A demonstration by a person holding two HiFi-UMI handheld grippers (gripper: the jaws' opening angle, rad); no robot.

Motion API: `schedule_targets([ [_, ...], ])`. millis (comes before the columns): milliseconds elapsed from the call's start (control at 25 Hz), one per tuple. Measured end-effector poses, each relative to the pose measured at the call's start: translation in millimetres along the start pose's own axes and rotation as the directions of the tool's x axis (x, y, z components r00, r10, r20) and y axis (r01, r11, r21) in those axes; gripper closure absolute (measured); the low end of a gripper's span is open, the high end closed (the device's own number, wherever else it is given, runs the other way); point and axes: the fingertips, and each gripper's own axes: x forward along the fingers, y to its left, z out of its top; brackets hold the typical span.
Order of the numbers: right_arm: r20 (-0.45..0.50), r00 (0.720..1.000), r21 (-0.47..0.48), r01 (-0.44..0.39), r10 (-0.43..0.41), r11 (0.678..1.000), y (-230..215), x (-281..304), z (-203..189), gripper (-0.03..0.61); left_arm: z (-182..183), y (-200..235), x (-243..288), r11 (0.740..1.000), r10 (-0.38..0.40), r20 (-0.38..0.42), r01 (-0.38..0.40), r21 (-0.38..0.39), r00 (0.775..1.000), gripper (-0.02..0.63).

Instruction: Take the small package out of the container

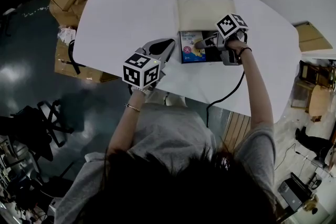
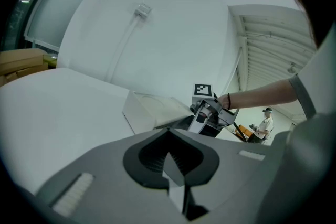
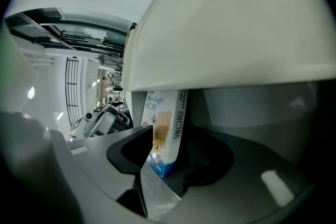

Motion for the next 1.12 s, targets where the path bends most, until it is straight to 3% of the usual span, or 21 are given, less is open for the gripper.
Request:
schedule_targets([
  [360,-0.027,0.996,0.007,-0.084,0.085,0.996,4.2,-2.0,-2.4,0.423,0.1,0.8,1.6,1.000,-0.002,-0.006,0.002,0.003,1.000,0.620],
  [600,-0.040,0.996,0.027,-0.076,0.077,0.997,7.9,-7.4,-4.9,0.437,1.2,-1.2,2.0,1.000,-0.007,-0.009,0.007,0.011,1.000,0.620],
  [1120,-0.030,0.990,0.106,-0.137,0.141,0.985,19.3,-19.9,-8.7,0.454,5.6,0.9,2.2,1.000,-0.018,-0.001,0.018,0.016,1.000,0.620],
])
